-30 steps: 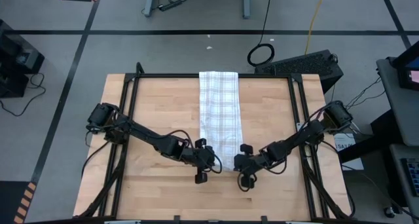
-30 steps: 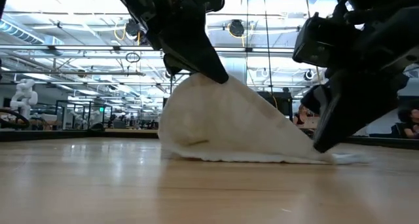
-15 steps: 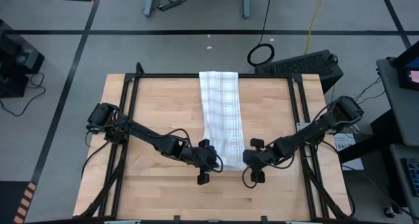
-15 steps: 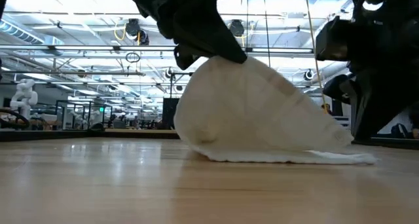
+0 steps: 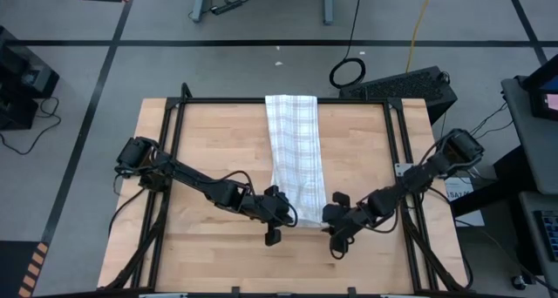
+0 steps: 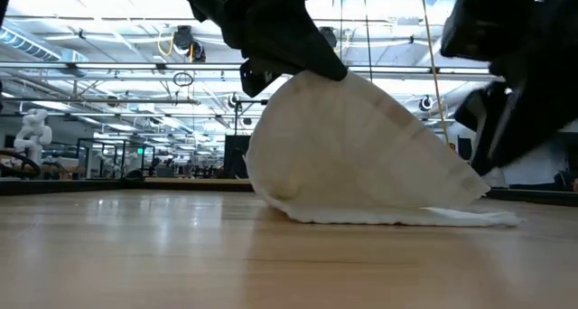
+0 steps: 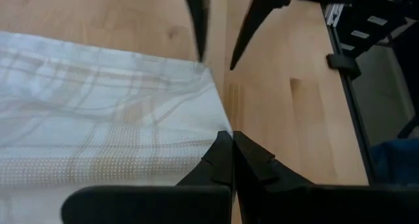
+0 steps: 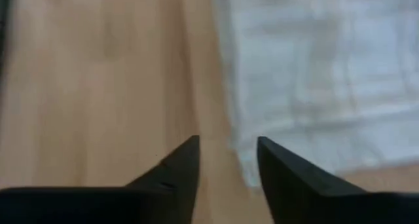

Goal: Roll towel into tight, uniform cylinder
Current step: Roll the white towel

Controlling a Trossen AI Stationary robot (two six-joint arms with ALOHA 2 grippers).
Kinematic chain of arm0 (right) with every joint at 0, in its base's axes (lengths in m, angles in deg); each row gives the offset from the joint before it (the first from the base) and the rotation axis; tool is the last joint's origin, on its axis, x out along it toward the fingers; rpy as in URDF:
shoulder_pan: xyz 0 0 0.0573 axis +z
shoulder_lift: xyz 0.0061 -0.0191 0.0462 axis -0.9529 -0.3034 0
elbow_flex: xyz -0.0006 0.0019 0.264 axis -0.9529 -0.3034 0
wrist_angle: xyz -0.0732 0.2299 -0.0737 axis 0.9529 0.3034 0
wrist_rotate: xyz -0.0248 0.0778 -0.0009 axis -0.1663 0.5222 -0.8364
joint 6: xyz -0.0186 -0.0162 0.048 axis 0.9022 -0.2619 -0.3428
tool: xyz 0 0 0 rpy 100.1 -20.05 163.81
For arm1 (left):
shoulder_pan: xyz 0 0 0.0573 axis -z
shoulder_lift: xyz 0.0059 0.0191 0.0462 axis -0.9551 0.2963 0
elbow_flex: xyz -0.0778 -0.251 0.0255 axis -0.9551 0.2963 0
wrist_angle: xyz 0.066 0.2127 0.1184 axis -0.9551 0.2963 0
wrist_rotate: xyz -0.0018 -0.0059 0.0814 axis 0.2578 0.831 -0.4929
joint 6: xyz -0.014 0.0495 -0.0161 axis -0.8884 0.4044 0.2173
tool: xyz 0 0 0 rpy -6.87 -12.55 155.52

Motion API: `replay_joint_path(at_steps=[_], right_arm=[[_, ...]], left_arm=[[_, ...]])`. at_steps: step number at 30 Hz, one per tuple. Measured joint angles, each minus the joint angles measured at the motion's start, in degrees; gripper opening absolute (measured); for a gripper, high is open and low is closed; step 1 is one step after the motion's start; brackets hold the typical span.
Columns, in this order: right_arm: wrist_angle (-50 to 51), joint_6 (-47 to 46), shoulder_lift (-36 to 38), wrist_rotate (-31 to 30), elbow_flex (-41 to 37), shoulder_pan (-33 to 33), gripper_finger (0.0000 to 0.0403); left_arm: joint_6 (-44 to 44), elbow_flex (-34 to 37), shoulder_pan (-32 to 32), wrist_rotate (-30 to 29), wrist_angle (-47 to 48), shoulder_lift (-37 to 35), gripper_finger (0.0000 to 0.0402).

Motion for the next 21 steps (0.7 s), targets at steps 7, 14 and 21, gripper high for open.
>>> replay_joint_path(at_steps=[7,14,21], right_arm=[[-1.4,2.5,-2.4,-0.1,0.0,-0.8,0.0179],[-4.7,-1.4,-6.5,-0.2,0.0,-1.1,0.0111],[-4.1,-3.7,-6.5,-1.4,0.0,-1.2,0.001]], left_arm=[[0.0,0.0,0.0,0.0,-0.1,0.0,0.0002],[0.0,0.0,0.0,0.0,0.0,0.0,0.0002],[0.0,0.0,0.0,0.0,0.0,0.0,0.0002]])
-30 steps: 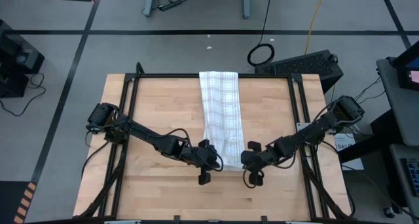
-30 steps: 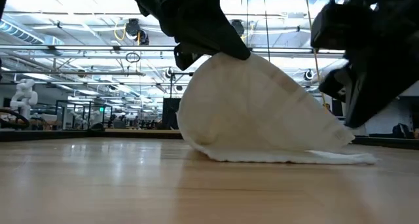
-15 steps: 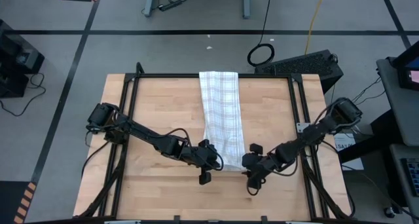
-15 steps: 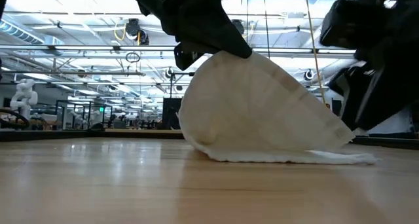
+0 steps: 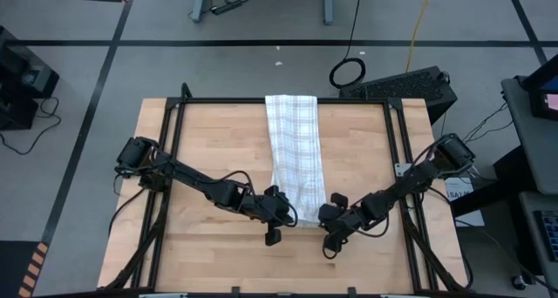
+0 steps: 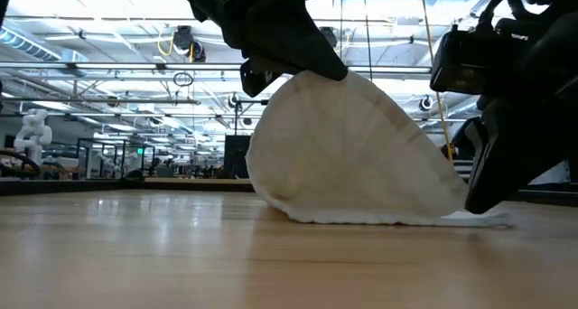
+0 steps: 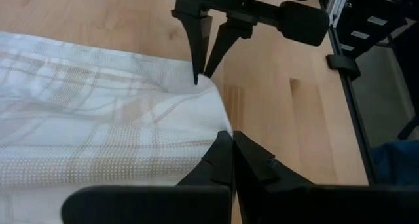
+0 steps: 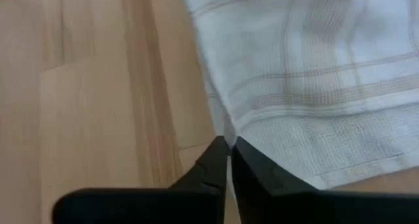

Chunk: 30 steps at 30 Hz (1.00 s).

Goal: Roll towel into tight, uniform cylinder
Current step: Roll the white towel

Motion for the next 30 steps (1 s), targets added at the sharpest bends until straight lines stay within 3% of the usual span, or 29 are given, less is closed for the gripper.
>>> replay_joint_path(at_steps=[6,17,30], right_arm=[[1.7,-1.5,0.8,0.1,0.0,0.0,0.0003],[17.2,2.7,7.3,0.3,0.8,0.0,0.0001],[16.3,3.9,5.0,1.6,0.8,0.2,0.0]], left_arm=[[0.0,0.0,0.0,0.0,0.0,0.0,0.0002],[0.0,0.0,0.0,0.3,0.7,0.0,0.0028],[-0.7,0.0,0.1,-1.7,5.9,0.0,0.0032]])
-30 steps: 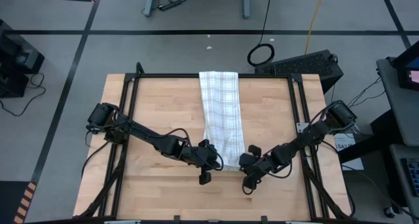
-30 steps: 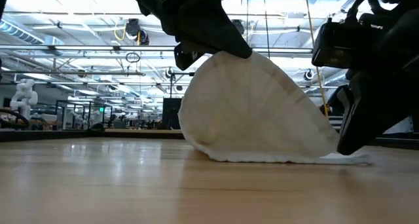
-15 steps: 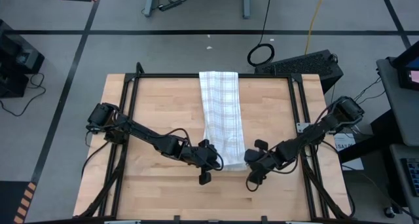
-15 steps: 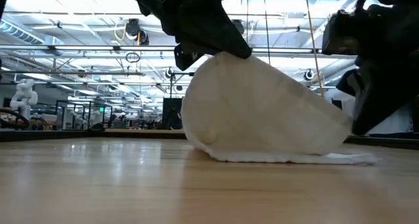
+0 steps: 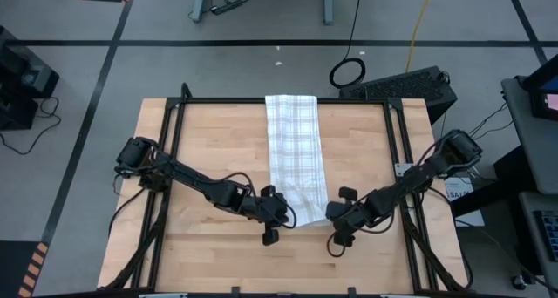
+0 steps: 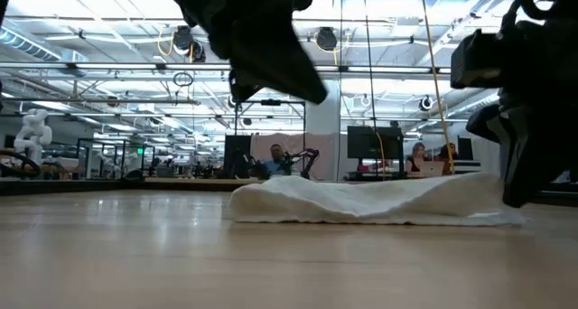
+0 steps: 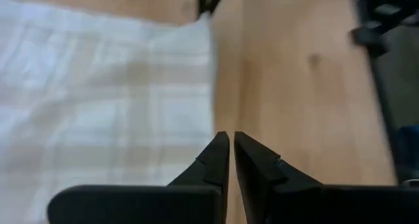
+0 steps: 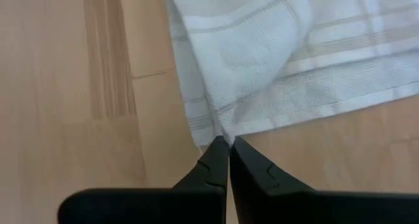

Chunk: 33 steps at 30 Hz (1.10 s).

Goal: Roll towel into tight, uniform cylinder
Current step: Roll the white towel

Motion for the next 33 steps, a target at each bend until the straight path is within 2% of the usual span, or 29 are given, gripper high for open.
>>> replay_joint_path(at_steps=[6,9,12,16,19,24,29,33], right_arm=[[-2.3,-0.2,-0.6,0.2,0.0,0.0,0.0004],[-2.8,-0.3,-0.6,0.2,0.0,0.0,0.0006],[-2.4,-0.4,-0.6,0.6,0.0,0.0,0.0004],[3.6,-2.2,-0.6,1.3,1.8,0.2,0.0002],[3.8,-1.8,-0.6,1.2,2.0,0.2,0.0001],[2.8,-1.3,-0.6,1.3,2.0,0.2,0.0001],[2.5,-1.7,-0.6,1.3,2.0,0.2,0.0003],[1.9,-1.9,-0.6,1.4,2.0,0.2,0.0003]], left_arm=[[-7.9,0.0,0.3,0.3,11.5,0.0,0.0032],[-8.4,0.3,1.3,2.1,14.1,0.0,0.0032],[-8.4,1.0,3.0,3.3,12.7,0.0,0.0032],[-11.5,4.4,4.9,1.6,7.5,0.9,0.0032],[-15.9,6.7,5.2,-1.1,3.3,0.9,0.0032],[-20.2,8.7,5.1,-1.2,-0.7,0.8,0.0032],[-17.3,9.1,6.3,-2.2,-3.3,0.8,0.0043],[-12.6,8.9,9.2,-6.8,-7.0,0.3,0.0089]])
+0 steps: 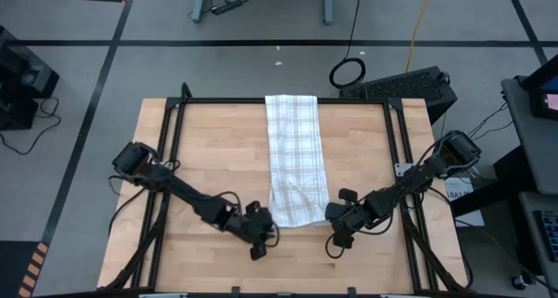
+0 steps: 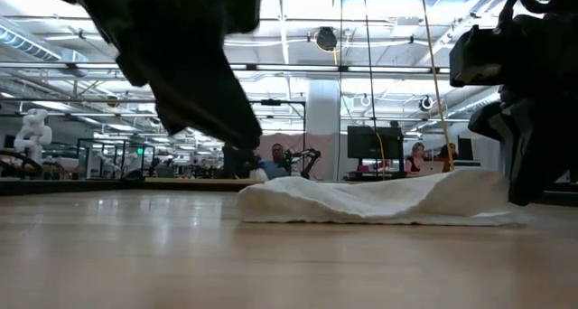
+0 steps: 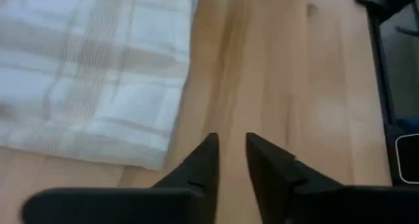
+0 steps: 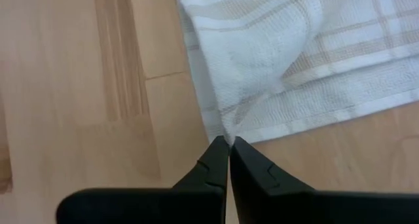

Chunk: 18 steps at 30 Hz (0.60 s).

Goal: Roll towel into tight, uniform cylinder
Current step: Roll the white towel

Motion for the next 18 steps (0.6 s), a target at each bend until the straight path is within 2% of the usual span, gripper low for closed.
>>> replay_joint_path(at_steps=[4,6,10,18], right_arm=[[-1.1,0.0,0.0,0.0,0.0,0.0,0.0003],[-1.4,-0.3,0.0,0.1,0.0,0.0,0.0004],[-1.8,-1.7,0.0,-0.1,0.0,0.0,0.0004],[-1.6,-2.6,0.0,0.3,0.0,0.0,0.0004]], left_arm=[[-0.2,0.1,2.3,-11.0,4.2,0.5,0.0145],[-0.1,0.1,2.7,-13.6,5.1,0.5,0.0166],[-0.2,0.0,2.7,-13.7,5.7,2.3,0.0188],[-0.2,-0.7,1.7,-14.3,4.1,6.2,0.019]])
